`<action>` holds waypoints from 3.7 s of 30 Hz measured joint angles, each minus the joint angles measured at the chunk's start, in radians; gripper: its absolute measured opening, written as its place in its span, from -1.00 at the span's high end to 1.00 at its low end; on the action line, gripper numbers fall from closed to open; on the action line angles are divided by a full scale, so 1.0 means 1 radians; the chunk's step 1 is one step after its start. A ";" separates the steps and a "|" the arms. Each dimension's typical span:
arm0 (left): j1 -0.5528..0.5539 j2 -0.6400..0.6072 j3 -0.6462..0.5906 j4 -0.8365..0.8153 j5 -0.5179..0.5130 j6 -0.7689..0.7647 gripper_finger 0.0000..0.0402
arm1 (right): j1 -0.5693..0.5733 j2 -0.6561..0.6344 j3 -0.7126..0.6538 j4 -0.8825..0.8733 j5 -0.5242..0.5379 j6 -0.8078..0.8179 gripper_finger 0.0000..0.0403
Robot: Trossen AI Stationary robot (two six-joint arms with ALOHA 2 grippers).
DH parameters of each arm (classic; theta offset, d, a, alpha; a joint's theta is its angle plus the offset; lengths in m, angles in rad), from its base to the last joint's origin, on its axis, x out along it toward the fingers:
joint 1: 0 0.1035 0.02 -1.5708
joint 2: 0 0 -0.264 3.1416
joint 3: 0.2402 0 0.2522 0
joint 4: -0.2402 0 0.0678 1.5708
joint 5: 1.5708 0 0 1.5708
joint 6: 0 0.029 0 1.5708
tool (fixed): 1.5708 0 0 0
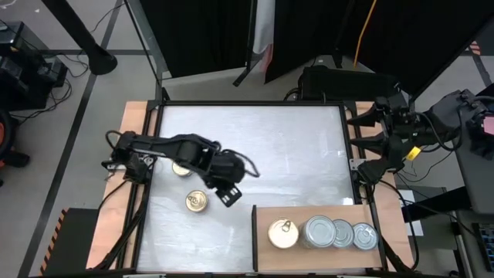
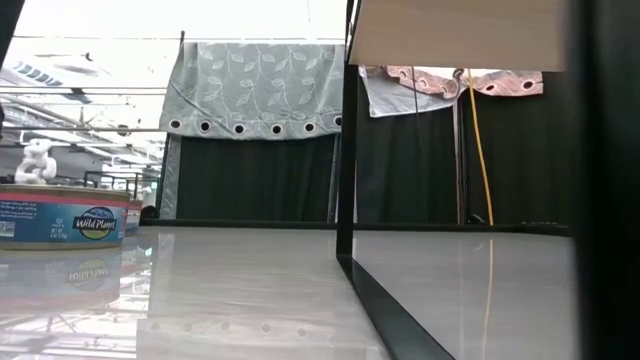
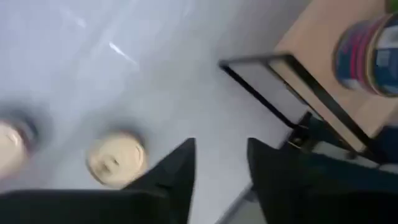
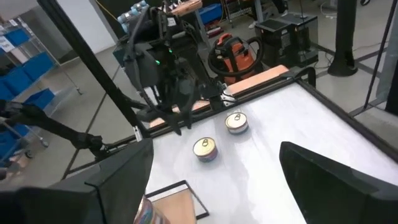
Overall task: Stack canned seafood by type on shelf
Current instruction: Stack the blue and pink tuna can on top of the other blue and pink tuna can on the shelf
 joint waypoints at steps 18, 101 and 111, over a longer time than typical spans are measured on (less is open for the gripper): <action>-0.227 -0.083 -0.641 0.226 0.017 -0.662 0.98 | 0.000 -0.019 0.000 -0.035 -0.013 0.057 -0.69; -0.306 -0.370 -1.203 0.693 -0.273 -1.077 1.00 | -0.021 0.098 0.000 0.111 -0.046 0.095 -0.69; -0.259 -0.359 -1.203 0.691 -0.246 -0.997 1.00 | -0.021 0.098 0.000 0.111 -0.046 0.089 -0.69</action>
